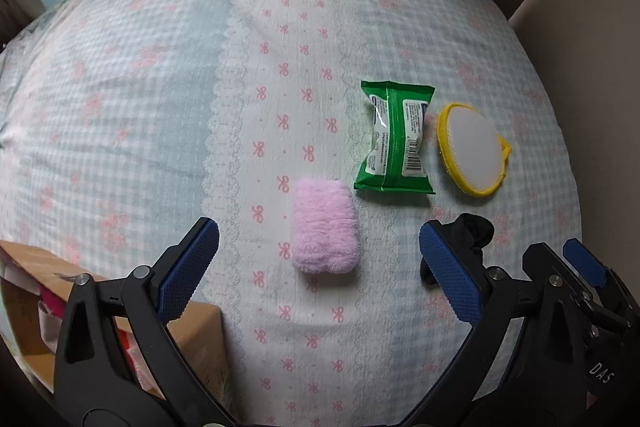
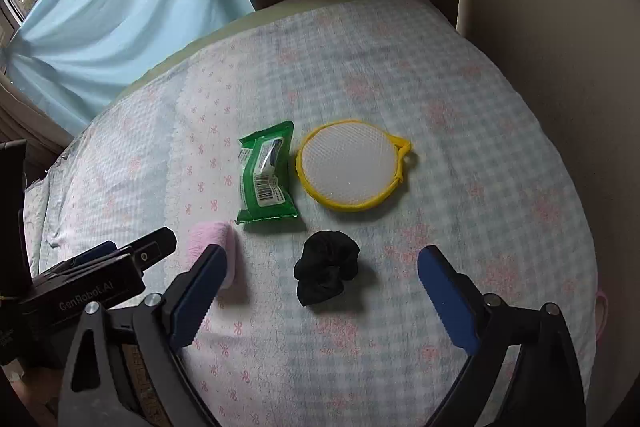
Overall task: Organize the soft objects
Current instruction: 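Move both tools toward the pink scrunchie and black scrunchie, then grasp the pink fuzzy scrunchie with the left tool while the right tool grasps the black scrunchie, then carry the pink and black scrunchies over the box with both tools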
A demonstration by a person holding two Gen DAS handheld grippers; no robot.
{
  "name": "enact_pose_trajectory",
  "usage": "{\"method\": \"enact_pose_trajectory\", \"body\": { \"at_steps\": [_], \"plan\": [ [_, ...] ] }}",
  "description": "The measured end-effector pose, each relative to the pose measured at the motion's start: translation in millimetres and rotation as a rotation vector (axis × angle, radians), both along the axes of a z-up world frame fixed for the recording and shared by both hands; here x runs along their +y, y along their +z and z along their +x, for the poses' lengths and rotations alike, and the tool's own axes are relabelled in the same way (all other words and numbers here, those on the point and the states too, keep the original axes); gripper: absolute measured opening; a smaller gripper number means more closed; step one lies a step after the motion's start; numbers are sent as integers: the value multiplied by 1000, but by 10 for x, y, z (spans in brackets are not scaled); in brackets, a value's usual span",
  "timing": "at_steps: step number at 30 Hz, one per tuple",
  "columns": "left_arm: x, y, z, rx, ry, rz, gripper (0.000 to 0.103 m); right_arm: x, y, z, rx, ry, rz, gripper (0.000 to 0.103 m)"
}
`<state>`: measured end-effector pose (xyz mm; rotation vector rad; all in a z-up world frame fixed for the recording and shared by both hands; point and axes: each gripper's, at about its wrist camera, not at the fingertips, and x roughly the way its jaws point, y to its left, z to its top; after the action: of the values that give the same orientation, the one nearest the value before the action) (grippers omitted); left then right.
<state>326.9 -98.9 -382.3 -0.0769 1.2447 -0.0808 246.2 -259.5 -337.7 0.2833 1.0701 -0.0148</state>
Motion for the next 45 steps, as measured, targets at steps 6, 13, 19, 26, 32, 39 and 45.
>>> {"method": "enact_pose_trajectory", "body": {
  "at_steps": [6,13,19,26,32,39,45],
  "plan": [
    [-69,-526,164,65,-21,16,88,64,-597,210,83,-24,11,78],
    [-113,-909,222,116,-25,11,60,131,-1036,337,155,-52,22,57],
    [-159,-969,228,125,-28,41,44,144,-1111,354,169,-70,7,40],
    [-151,-929,269,118,-24,32,42,111,-1092,387,175,-71,15,28],
    [-120,-732,194,91,-29,33,42,66,-1021,355,165,-80,21,26],
    [-134,-282,60,27,-42,26,42,30,-719,238,120,-87,26,24],
    [-196,354,-149,-60,-43,11,42,14,-176,58,45,-90,20,23]
  ]
}}
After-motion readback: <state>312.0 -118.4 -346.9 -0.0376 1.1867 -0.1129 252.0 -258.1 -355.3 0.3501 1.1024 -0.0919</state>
